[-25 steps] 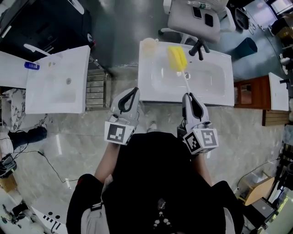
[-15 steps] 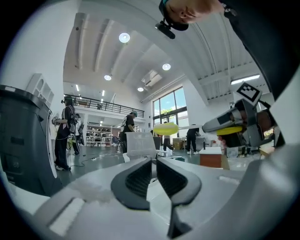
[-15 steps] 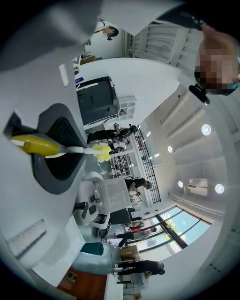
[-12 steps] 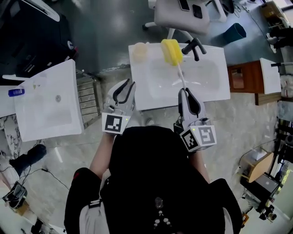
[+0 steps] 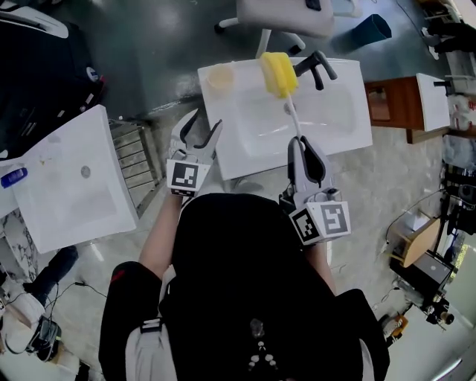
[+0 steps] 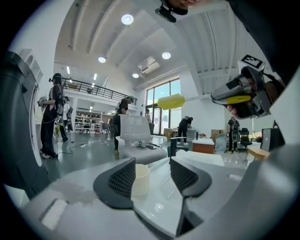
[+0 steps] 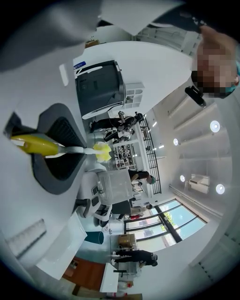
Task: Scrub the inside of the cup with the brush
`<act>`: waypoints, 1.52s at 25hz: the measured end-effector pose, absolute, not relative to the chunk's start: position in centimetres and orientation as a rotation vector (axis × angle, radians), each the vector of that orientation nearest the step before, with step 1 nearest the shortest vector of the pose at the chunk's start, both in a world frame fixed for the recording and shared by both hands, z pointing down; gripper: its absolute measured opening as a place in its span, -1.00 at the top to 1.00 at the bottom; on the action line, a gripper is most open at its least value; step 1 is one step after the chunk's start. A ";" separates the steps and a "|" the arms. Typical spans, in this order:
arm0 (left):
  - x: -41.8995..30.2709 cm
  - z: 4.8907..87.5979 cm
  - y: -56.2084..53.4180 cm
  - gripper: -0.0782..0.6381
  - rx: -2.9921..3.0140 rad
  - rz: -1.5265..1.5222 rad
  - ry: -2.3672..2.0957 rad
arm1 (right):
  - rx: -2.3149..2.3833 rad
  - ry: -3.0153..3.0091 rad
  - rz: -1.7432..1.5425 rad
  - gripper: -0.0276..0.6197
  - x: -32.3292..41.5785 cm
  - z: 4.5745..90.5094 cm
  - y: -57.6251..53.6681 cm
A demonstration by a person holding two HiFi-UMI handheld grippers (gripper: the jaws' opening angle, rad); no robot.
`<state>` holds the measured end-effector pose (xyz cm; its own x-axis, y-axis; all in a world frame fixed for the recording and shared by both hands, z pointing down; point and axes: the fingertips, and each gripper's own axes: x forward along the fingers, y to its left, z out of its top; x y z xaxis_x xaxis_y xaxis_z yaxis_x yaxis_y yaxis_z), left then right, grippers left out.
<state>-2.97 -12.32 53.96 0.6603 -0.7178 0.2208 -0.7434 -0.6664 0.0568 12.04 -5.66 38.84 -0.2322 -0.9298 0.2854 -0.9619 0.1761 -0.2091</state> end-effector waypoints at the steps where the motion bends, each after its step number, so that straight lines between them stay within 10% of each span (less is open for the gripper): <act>1: -2.8 54.7 -12.8 0.11 2.733 0.285 -1.195 | 1.891 -2.326 0.529 0.79 11.9 39.0 -5.8; 20: 0.5 66.9 -22.2 -0.50 2.745 0.568 -1.023 | 2.067 -2.054 0.683 0.79 13.9 42.6 -8.7; 38: 3.5 70.1 -25.2 -0.52 2.707 0.631 -0.961 | 2.129 -1.957 0.729 0.79 15.2 43.5 -8.5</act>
